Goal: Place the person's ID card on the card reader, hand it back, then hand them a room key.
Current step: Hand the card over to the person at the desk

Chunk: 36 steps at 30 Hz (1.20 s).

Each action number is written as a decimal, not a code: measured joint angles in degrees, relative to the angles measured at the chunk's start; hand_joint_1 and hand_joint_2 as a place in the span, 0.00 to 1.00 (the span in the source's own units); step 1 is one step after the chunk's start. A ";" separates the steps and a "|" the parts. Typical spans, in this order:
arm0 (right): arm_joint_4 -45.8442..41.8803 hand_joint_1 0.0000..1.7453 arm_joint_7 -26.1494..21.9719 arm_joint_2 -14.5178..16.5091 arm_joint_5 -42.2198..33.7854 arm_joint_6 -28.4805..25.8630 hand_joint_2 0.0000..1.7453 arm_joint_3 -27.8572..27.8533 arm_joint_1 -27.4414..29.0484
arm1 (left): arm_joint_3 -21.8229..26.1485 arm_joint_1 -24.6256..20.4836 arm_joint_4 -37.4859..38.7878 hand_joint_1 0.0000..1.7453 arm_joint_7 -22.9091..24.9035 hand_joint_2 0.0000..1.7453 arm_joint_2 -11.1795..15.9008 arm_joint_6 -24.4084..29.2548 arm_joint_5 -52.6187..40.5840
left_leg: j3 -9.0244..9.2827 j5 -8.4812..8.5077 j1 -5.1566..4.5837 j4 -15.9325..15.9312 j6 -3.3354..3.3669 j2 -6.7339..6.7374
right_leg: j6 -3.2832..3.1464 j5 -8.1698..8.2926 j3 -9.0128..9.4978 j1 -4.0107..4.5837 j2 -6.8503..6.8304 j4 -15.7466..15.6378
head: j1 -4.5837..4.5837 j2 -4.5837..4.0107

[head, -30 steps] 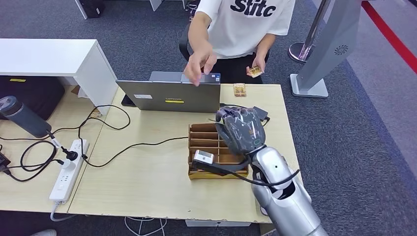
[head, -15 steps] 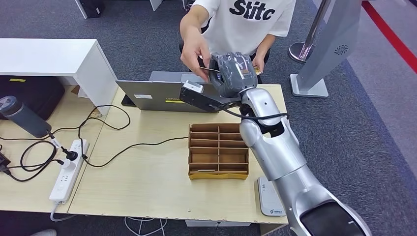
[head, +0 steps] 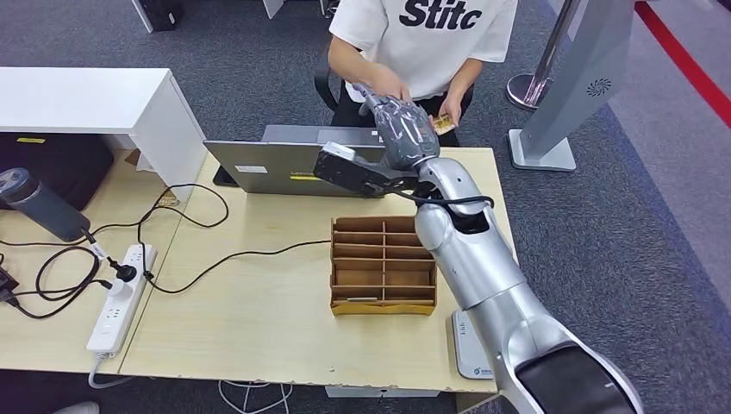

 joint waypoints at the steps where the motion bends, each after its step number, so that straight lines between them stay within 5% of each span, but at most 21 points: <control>1: 0.17 0.00 -0.01 -0.01 -0.25 -0.15 1.00 -0.54 -0.04 | 0.00 0.01 0.00 0.00 0.00 1.00 0.00 0.01 -0.03 | 0.00 0.00 0.00 0.00 0.00 0.00 | 0.00 0.01 0.00 0.00 0.00 0.00 | 0.00 0.00; 10: -8.23 0.00 -6.25 -0.63 -5.19 -0.59 1.00 -3.28 4.63 | 0.15 0.08 0.00 0.00 0.09 1.00 -0.06 0.39 1.25 | 0.02 -0.02 0.00 0.01 0.00 0.00 | 0.00 -0.02 -0.03 0.01 0.00 -0.02 | 0.01 0.00; 26: -45.74 0.00 -22.00 -14.90 -19.65 -5.15 1.00 -7.93 34.54 | 4.53 0.62 0.00 0.00 0.72 1.00 -0.51 2.76 6.62 | -0.04 -0.16 -0.02 0.00 0.21 -0.08 | 0.02 -0.04 0.07 0.00 -0.12 -0.24 | -0.01 0.00; 36: -53.68 0.00 -28.13 -16.96 -21.63 -4.68 1.00 -13.50 49.25 | 6.50 0.67 0.00 0.00 1.05 1.00 -0.81 3.62 8.63 | -0.03 -0.23 0.00 -0.03 0.18 0.02 | 0.07 -0.08 0.08 0.01 -0.03 -0.24 | -0.01 0.00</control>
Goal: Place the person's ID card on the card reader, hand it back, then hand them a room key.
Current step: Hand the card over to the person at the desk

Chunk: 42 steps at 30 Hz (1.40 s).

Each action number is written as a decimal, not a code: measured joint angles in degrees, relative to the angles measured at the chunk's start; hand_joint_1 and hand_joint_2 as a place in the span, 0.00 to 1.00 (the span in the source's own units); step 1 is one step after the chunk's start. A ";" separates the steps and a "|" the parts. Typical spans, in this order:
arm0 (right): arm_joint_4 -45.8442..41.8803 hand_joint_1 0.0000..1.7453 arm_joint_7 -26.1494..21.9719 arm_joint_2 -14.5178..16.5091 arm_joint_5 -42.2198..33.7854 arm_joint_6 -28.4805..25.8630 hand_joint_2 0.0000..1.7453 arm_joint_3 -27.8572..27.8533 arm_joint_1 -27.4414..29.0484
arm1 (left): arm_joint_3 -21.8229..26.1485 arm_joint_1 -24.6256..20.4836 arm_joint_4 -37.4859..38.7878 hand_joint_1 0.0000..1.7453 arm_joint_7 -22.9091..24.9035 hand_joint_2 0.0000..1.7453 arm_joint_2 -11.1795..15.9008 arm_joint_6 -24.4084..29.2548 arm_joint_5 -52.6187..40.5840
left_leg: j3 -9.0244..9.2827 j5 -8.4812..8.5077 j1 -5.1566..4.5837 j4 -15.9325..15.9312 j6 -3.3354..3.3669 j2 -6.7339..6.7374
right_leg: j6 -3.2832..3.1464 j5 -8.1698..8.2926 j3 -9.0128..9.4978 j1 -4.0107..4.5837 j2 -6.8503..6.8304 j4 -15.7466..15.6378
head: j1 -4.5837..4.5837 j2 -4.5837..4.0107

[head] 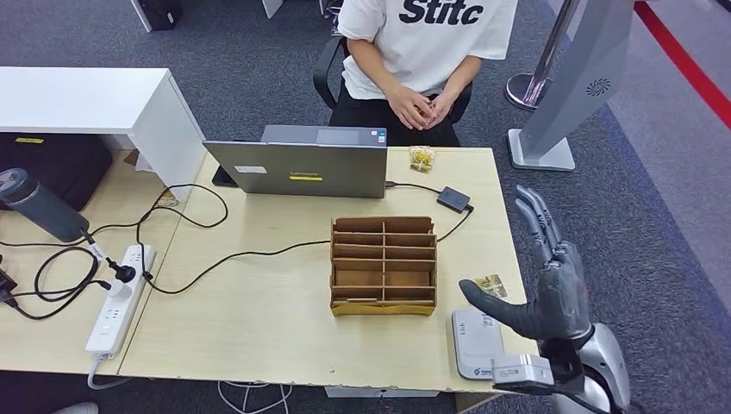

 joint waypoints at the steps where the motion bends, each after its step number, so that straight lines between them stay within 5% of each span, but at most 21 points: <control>1: -0.12 0.00 0.06 0.02 0.53 0.27 1.00 0.02 0.42 | 0.04 -0.01 0.00 0.00 0.00 1.00 -0.01 0.01 -0.10 | 0.00 0.00 0.00 0.00 0.00 0.00 | 0.00 0.00 0.01 0.00 0.00 0.00 | 0.01 0.00; 9: 1.56 0.00 6.08 1.40 7.55 -0.14 1.00 4.43 -4.20 | -0.01 -0.22 0.00 0.00 0.00 1.00 -0.03 -0.86 -2.15 | 0.05 0.05 0.00 0.00 -0.01 0.00 | -0.01 0.03 0.09 -0.01 0.00 0.05 | 0.01 0.00; 21: 19.50 0.00 22.42 7.56 13.58 3.47 1.00 11.64 -30.07 | -3.21 -0.74 0.00 0.00 -0.39 1.00 0.23 -3.36 -7.38 | 0.09 0.18 0.00 0.01 -0.08 0.04 | -0.03 0.08 0.08 -0.01 0.06 0.12 | 0.01 0.00; 32: 44.67 0.00 24.52 12.86 10.63 4.23 1.00 6.58 -48.57 | -5.20 -1.13 0.00 0.00 -0.52 1.00 0.94 -4.63 -9.63 | 0.02 0.20 0.00 0.03 -0.09 -0.07 | -0.03 0.09 0.03 -0.01 -0.02 0.11 | 0.02 0.00; 42: 49.18 0.00 21.31 13.83 10.14 4.53 1.00 1.45 -49.52 | -5.43 -1.12 0.00 0.00 -0.44 1.00 1.17 -4.40 -9.79 | 0.02 0.18 0.00 0.03 -0.09 -0.08 | -0.02 0.08 0.01 -0.01 -0.02 0.08 | 0.01 0.00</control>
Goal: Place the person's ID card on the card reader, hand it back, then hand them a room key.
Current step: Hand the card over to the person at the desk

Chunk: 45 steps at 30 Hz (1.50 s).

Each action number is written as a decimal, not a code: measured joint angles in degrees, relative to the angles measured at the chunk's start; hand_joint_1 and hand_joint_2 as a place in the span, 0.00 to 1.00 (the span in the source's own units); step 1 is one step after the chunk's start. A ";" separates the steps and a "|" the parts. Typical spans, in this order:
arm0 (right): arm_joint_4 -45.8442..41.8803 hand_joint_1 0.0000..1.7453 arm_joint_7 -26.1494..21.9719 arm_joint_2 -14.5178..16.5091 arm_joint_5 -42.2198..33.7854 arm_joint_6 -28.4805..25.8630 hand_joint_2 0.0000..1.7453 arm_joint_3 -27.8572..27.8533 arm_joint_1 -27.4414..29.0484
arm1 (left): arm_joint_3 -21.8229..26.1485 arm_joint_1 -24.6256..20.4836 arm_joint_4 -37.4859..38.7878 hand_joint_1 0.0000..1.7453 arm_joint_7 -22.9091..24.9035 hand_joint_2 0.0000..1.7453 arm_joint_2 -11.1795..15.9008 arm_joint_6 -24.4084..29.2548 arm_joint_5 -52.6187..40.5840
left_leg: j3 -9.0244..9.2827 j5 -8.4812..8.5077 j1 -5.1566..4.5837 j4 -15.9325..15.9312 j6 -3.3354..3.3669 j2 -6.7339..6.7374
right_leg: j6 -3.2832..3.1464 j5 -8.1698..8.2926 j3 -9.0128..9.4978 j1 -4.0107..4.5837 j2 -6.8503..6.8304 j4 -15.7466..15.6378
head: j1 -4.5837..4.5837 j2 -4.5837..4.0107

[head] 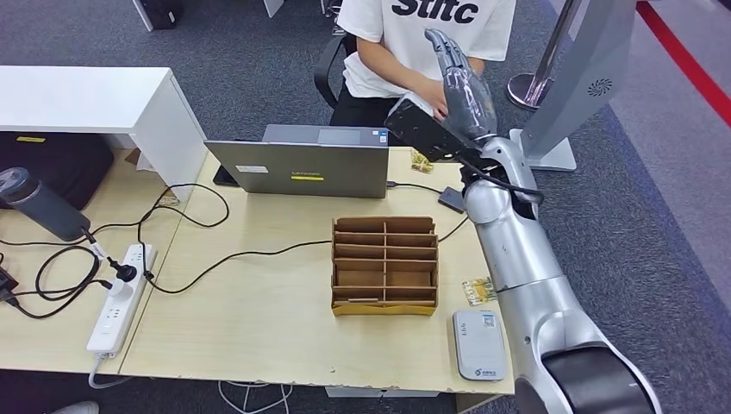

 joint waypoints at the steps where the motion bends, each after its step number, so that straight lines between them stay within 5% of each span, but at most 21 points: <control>1: 0.19 0.00 0.55 -0.10 -0.87 0.27 1.00 -0.91 -0.03 | 0.00 0.01 0.00 0.00 0.02 1.00 0.05 0.02 -0.03 | 0.00 0.00 0.00 0.00 0.00 0.00 | 0.00 0.00 0.00 0.00 0.00 0.00 | 0.00 0.00; 7: 6.58 0.00 1.91 -3.26 -11.39 1.52 1.00 -14.12 -3.38 | 0.00 0.06 0.00 0.00 0.08 1.00 0.45 0.17 -0.84 | 0.00 0.01 -0.02 0.07 0.01 -0.13 | 0.03 0.02 0.07 -0.02 -0.13 -0.03 | 0.00 0.00; 17: 19.83 0.00 -2.23 -15.71 -14.40 -0.05 1.00 -33.82 -3.59 | 0.04 0.12 0.00 0.00 0.46 1.00 0.54 0.71 -1.89 | 0.00 -0.11 -0.04 0.14 0.18 -0.34 | 0.07 -0.01 0.13 -0.02 -0.30 -0.17 | -0.01 0.00; 26: 30.60 0.00 -5.23 -25.73 -23.79 4.35 1.00 -50.21 7.81 | 0.54 0.41 0.00 0.00 0.40 1.00 0.86 0.85 -1.96 | -0.03 -0.25 -0.03 0.12 0.34 -0.54 | 0.25 -0.17 0.24 -0.01 -0.53 -0.20 | -0.01 0.00; 35: 36.60 0.00 -6.22 -27.53 -30.22 17.61 1.00 -60.38 22.08 | 1.80 0.46 0.00 0.00 0.40 1.00 1.22 1.10 -0.94 | -0.05 -0.28 -0.03 0.04 0.39 -0.54 | 0.26 -0.24 0.24 -0.01 -0.54 -0.20 | -0.01 0.00; 39: 38.42 0.00 -5.61 -26.43 -32.87 21.93 1.00 -63.60 27.53 | 2.43 0.48 0.00 0.00 0.07 0.00 1.20 2.91 -0.54 | -0.05 -0.28 -0.02 0.03 0.39 -0.53 | 0.26 -0.26 0.24 0.00 -0.54 -0.20 | -0.01 0.00; 44: 39.78 0.01 -4.90 -23.56 -33.53 27.23 1.00 -65.93 33.02 | 3.10 0.48 0.00 0.00 0.04 0.00 1.11 5.15 0.42 | -0.03 -0.29 -0.01 0.02 0.38 -0.48 | 0.26 -0.27 0.24 0.00 -0.50 -0.20 | -0.01 0.00; 45: 40.09 0.27 -3.94 -22.78 -32.91 27.37 1.00 -66.06 33.93 | 3.19 0.49 0.00 0.25 0.13 0.25 1.08 5.14 0.48 | -0.02 -0.29 -0.01 0.02 0.38 -0.48 | 0.26 -0.27 0.24 0.01 -0.49 -0.20 | -0.01 0.00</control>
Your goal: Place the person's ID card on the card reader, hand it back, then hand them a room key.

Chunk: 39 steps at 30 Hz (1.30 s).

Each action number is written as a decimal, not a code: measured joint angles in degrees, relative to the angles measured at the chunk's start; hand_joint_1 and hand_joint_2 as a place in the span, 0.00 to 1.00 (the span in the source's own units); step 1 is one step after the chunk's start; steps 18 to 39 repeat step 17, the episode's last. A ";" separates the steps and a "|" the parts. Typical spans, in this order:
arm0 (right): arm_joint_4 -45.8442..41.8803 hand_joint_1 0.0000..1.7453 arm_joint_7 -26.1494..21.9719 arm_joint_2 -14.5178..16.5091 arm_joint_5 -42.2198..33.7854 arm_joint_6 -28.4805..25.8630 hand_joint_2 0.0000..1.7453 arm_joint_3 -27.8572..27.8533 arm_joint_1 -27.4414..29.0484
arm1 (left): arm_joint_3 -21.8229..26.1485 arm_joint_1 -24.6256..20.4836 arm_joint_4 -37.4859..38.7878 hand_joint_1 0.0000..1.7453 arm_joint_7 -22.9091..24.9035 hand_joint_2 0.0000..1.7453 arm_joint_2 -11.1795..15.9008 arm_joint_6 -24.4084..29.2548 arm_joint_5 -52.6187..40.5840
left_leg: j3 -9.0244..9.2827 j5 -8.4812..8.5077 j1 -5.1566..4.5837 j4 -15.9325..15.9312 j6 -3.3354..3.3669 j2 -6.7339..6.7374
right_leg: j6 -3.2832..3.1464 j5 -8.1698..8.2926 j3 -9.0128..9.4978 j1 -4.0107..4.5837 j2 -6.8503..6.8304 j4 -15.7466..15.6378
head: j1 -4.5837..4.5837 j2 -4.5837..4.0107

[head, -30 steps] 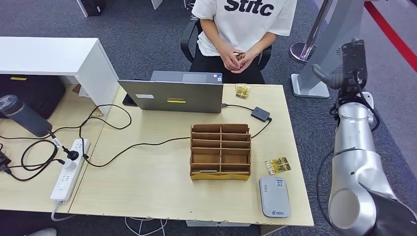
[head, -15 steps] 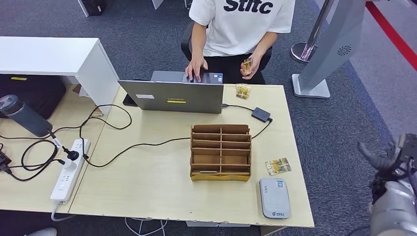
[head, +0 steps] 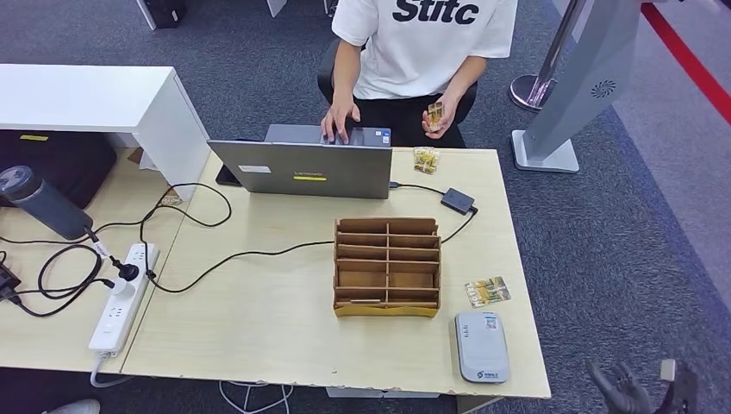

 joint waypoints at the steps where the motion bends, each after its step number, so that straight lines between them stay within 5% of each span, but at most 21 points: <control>1: 0.30 0.52 1.22 0.78 0.80 0.13 1.00 -0.07 0.92 | 0.08 0.00 0.00 0.50 0.09 0.50 -0.03 -0.25 0.01 | 0.00 0.00 0.00 0.00 0.00 0.00 | 0.00 0.00 0.00 0.00 0.00 0.00 | 0.01 0.00; 3: 0.85 1.00 3.53 2.34 2.41 0.68 1.00 -0.08 2.58 | 0.18 0.02 0.00 1.00 0.10 1.00 -0.08 -1.02 0.01 | 0.00 0.00 0.00 0.00 0.00 0.00 | 0.00 0.00 0.00 0.00 0.00 0.00 | 0.01 0.00; 7: 1.80 1.00 6.74 4.85 5.21 2.50 1.00 0.55 5.23 | 0.22 0.05 0.00 1.00 -0.38 1.00 -0.05 -2.27 0.11 | 0.01 0.00 0.00 -0.01 0.00 0.04 | -0.01 -0.01 0.00 -0.01 0.03 0.01 | -0.01 0.00; 8: 1.99 1.00 7.00 5.39 5.38 2.73 1.00 0.75 5.73 | 0.26 0.06 0.00 1.00 -0.49 0.75 -0.05 -2.32 0.19 | 0.01 0.00 0.00 -0.01 0.00 0.05 | -0.01 -0.01 0.00 0.00 0.03 0.01 | 0.02 0.00; 11: 2.42 1.00 7.30 6.83 4.56 3.09 0.25 0.87 6.95 | 0.55 0.08 0.00 1.00 -0.73 0.00 -0.07 -2.29 0.54 | 0.01 0.00 -0.02 -0.01 0.00 0.09 | -0.01 -0.01 0.00 -0.02 0.06 0.01 | 0.01 0.00; 12: 2.53 1.00 7.33 7.26 4.30 2.99 0.00 0.87 7.26 | 0.65 0.08 0.00 1.00 -0.78 0.00 -0.07 -2.27 0.66 | 0.02 0.00 -0.03 -0.01 0.00 0.10 | -0.01 -0.01 0.01 -0.02 0.08 0.01 | -0.01 0.00; 14: 2.68 1.00 6.89 7.79 4.14 2.33 0.00 0.87 7.71 | 0.74 0.08 0.00 1.00 -0.89 0.00 -0.07 -2.27 0.86 | 0.02 0.00 -0.04 -0.01 0.00 0.11 | -0.01 -0.01 0.01 -0.03 0.08 0.01 | -0.02 0.00; 16: 2.74 1.00 5.94 7.99 3.88 1.51 0.00 0.86 7.94 | 0.78 0.09 0.00 0.98 -1.06 0.50 -0.07 -2.26 0.98 | 0.02 0.00 -0.04 0.00 0.00 0.12 | -0.01 0.00 0.01 -0.04 0.09 0.01 | 0.00 0.00; 17: 2.75 1.00 5.69 8.00 3.78 1.35 0.00 0.86 7.98 | 0.79 0.10 0.00 0.98 -1.11 0.67 -0.07 -2.26 1.01 | 0.02 0.00 -0.04 0.00 0.00 0.12 | 0.00 0.00 0.01 -0.04 0.09 0.01 | 0.00 0.00; 39: 2.75 1.00 5.69 8.00 3.78 1.35 0.00 0.86 7.98 | 0.79 0.10 0.00 0.98 -1.11 0.67 -0.07 -2.26 1.01 | 0.02 0.00 -0.04 0.00 0.00 0.12 | 0.00 0.00 0.01 -0.04 0.09 0.01 | 0.00 0.00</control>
